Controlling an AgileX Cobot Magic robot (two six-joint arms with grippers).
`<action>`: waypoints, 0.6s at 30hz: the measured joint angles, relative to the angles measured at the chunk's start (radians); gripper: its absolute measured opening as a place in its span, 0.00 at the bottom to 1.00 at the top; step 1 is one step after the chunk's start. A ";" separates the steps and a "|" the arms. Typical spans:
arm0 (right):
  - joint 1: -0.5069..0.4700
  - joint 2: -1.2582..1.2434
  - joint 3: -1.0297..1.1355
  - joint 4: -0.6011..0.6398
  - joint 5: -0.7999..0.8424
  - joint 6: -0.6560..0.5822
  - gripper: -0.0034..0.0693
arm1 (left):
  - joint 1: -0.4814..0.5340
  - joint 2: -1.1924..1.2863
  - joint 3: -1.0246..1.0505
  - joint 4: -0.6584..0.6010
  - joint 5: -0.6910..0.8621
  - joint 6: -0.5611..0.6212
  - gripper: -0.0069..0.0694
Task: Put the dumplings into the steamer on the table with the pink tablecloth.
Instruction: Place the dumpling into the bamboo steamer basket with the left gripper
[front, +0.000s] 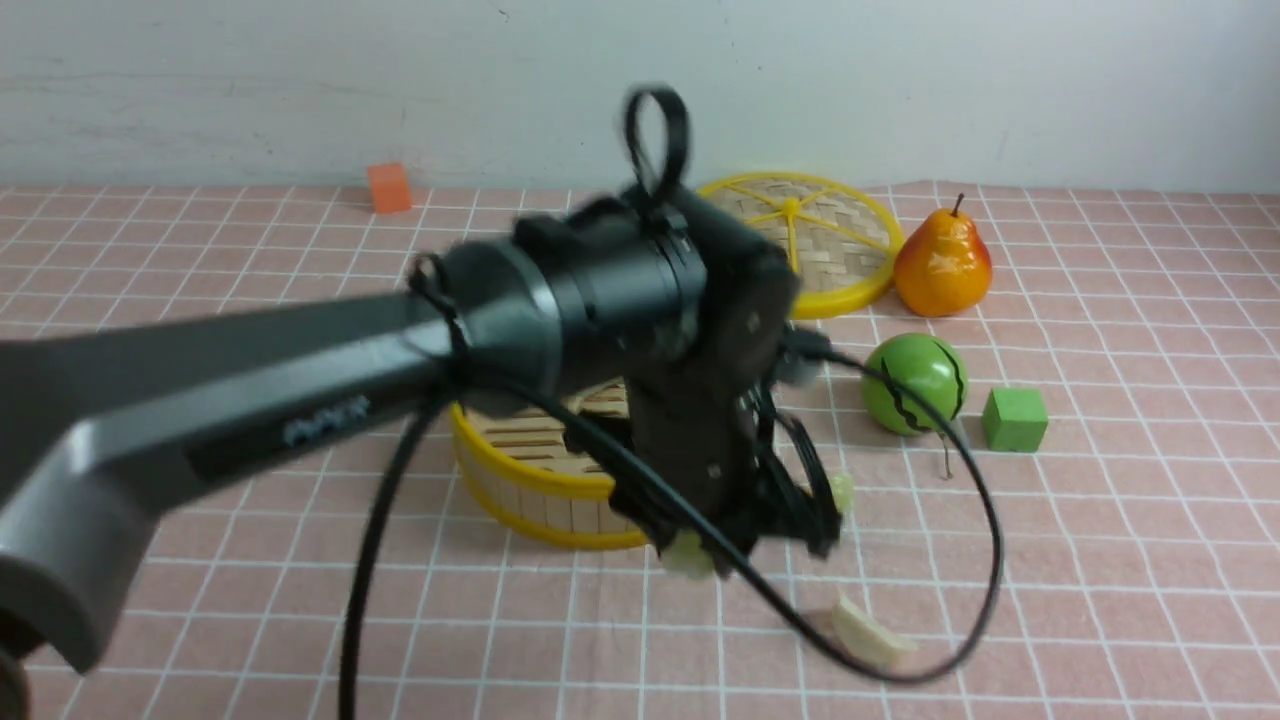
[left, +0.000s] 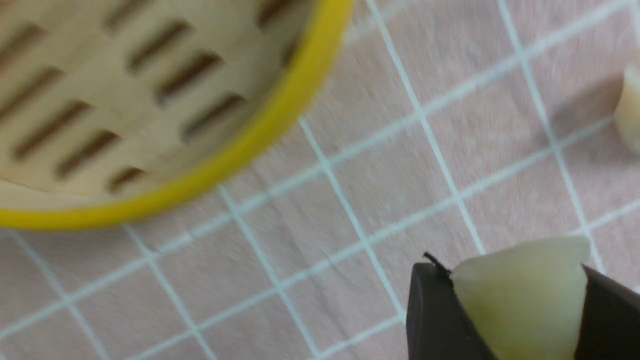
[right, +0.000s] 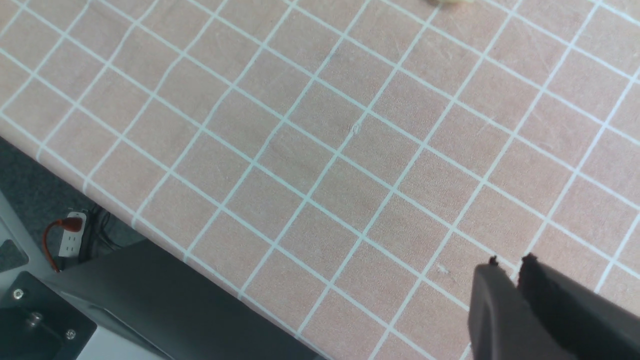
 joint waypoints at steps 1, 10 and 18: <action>0.000 0.000 0.000 0.000 -0.007 0.013 0.15 | 0.040 -0.005 -0.038 0.000 0.010 0.012 0.47; 0.000 0.000 0.000 -0.011 -0.048 0.042 0.15 | 0.269 0.023 -0.115 0.010 -0.064 0.026 0.47; 0.000 0.009 0.000 -0.017 -0.086 0.056 0.15 | 0.391 0.136 -0.115 0.012 -0.141 0.027 0.47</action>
